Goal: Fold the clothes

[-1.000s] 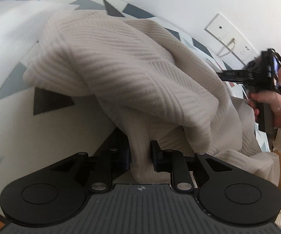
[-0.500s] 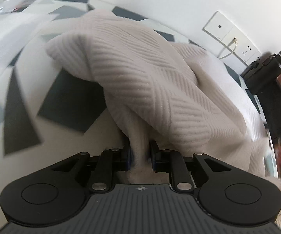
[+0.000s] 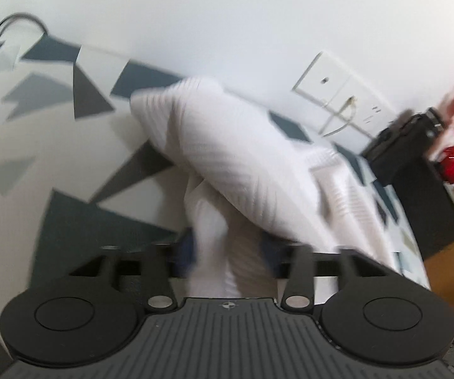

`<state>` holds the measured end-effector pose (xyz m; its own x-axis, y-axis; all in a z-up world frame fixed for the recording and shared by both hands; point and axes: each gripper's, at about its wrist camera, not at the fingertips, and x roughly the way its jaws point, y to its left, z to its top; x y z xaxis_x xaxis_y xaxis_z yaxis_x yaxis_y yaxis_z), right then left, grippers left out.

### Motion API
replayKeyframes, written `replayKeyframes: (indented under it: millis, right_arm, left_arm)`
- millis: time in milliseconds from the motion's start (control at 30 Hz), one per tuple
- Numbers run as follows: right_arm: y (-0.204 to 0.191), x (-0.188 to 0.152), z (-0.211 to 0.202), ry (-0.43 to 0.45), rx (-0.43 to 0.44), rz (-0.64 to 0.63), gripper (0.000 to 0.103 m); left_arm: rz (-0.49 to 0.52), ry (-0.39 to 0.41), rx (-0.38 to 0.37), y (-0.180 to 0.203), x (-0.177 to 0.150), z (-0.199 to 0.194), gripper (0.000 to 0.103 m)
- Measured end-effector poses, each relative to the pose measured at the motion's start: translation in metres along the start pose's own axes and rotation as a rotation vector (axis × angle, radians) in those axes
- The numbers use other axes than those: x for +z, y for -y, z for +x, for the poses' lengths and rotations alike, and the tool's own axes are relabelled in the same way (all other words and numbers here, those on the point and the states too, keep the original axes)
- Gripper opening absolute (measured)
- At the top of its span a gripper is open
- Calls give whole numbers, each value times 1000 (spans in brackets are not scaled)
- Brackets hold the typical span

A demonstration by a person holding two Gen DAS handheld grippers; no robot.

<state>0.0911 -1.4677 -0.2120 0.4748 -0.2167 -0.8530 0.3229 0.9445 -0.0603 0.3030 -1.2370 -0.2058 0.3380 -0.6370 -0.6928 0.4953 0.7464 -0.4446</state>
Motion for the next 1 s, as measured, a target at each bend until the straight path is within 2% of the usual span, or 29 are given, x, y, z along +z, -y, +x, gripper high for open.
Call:
replayKeyframes:
  millis: [167, 267, 367, 467, 567, 633, 667, 700, 767, 833, 900, 1000]
  right_arm:
    - [-47, 23, 5, -22, 130, -98, 3]
    - [-69, 33, 11, -13, 197, -122, 4]
    - [-89, 46, 19, -13, 277, -140, 4]
    - [-106, 59, 27, -35, 378, -158, 4]
    - [-117, 69, 29, -67, 443, -173, 4]
    - [-117, 73, 29, -85, 449, -179, 5]
    - [-113, 76, 28, -95, 452, -177, 6]
    - [-112, 75, 23, -101, 449, -171, 10]
    - [-100, 81, 14, -90, 437, -167, 27]
    - [-85, 88, 0, -33, 412, -186, 52]
    - [-70, 100, -14, 55, 362, -196, 62]
    - [-54, 131, -15, 139, 321, -146, 67]
  left_arm:
    - [-3, -11, -1, -13, -27, -42, 68]
    - [-5, -18, -2, -22, -43, -67, 70]
    - [-7, -25, -2, -30, -59, -92, 76]
    - [-9, -31, -3, -38, -75, -117, 77]
    - [-58, -19, 50, -51, -85, -114, 74]
    - [-105, -4, 76, -61, -90, -111, 64]
    - [-122, 4, 82, -63, -90, -109, 63]
    - [-130, 10, 92, -65, -90, -108, 60]
    - [-139, 17, 109, -67, -91, -106, 55]
    - [-132, 16, 118, -65, -93, -104, 48]
    - [-133, 13, 117, -63, -97, -104, 41]
    - [-132, 3, 110, -64, -99, -107, 33]
